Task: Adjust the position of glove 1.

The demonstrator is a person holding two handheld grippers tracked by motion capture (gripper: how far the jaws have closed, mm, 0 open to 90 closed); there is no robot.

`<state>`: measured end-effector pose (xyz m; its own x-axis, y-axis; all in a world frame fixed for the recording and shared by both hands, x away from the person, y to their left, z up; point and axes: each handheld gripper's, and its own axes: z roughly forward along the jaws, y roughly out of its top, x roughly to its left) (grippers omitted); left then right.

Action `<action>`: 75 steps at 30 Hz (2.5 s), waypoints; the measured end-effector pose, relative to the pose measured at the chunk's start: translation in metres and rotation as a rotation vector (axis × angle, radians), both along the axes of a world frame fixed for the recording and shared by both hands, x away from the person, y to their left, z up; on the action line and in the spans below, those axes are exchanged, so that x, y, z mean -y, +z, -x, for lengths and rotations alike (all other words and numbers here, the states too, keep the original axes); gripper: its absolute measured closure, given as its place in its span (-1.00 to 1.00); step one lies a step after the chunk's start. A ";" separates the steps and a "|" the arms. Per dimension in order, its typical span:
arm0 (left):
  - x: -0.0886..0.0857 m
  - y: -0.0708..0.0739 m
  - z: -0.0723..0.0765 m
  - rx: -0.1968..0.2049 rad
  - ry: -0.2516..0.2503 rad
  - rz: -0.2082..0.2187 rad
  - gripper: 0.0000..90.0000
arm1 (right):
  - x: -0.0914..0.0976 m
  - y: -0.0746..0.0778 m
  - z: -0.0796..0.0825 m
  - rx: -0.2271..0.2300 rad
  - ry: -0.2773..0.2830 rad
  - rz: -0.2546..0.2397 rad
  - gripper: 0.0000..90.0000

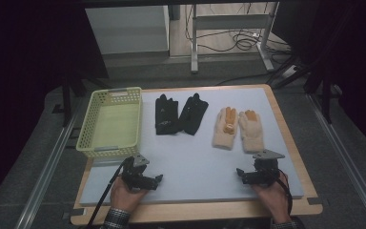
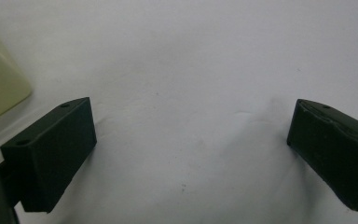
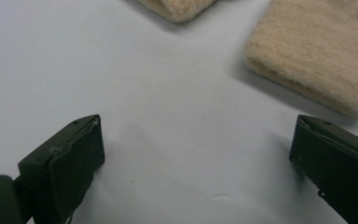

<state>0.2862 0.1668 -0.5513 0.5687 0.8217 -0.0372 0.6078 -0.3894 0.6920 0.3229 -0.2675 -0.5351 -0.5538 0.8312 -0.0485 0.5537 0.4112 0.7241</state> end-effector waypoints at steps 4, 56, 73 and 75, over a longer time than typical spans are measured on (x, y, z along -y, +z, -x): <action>0.000 0.000 0.000 0.000 -0.001 -0.001 -0.96 | 0.000 0.000 0.000 -0.001 0.000 0.000 -0.94; 0.000 0.000 0.000 -0.001 0.000 0.000 -0.96 | -0.076 0.050 -0.059 -0.103 0.182 0.050 -0.65; 0.000 0.000 0.000 -0.003 0.001 0.002 -0.96 | -0.127 0.055 -0.139 -0.154 0.194 0.049 -0.40; 0.000 0.000 0.000 -0.003 0.001 0.002 -0.96 | -0.132 0.052 -0.146 -0.166 0.189 0.045 -0.33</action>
